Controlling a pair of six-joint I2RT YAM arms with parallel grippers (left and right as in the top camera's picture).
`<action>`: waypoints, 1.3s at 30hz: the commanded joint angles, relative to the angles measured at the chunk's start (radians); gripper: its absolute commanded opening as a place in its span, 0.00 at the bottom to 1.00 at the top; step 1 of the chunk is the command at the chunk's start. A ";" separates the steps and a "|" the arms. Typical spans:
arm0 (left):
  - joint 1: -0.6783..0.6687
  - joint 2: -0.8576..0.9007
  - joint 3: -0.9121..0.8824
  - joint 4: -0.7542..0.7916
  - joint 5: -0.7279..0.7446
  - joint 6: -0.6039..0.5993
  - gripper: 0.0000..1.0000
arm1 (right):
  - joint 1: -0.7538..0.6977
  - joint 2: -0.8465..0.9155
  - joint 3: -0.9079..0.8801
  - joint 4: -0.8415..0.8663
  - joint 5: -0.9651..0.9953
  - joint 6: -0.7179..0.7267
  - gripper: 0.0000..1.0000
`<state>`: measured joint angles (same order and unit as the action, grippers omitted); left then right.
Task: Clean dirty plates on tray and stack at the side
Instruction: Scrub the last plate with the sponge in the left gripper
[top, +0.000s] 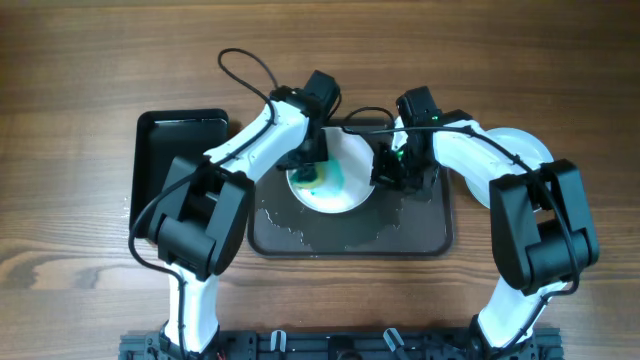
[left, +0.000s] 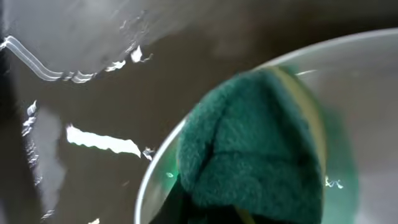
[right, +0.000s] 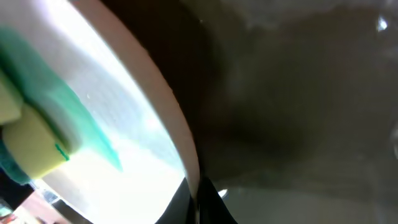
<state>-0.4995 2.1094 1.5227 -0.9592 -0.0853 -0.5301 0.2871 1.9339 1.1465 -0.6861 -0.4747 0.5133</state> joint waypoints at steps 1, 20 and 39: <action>0.044 0.018 -0.020 -0.098 0.079 0.097 0.04 | -0.030 0.024 -0.030 0.005 -0.018 0.005 0.04; -0.052 0.018 -0.020 0.206 -0.219 0.053 0.04 | -0.036 0.024 -0.030 0.031 -0.024 -0.018 0.05; -0.050 0.018 -0.020 0.292 0.071 0.046 0.04 | -0.036 0.024 -0.030 0.023 -0.025 -0.024 0.04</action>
<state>-0.5602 2.1124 1.5059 -0.7231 0.2867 -0.3702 0.2581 1.9339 1.1278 -0.6605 -0.5198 0.4858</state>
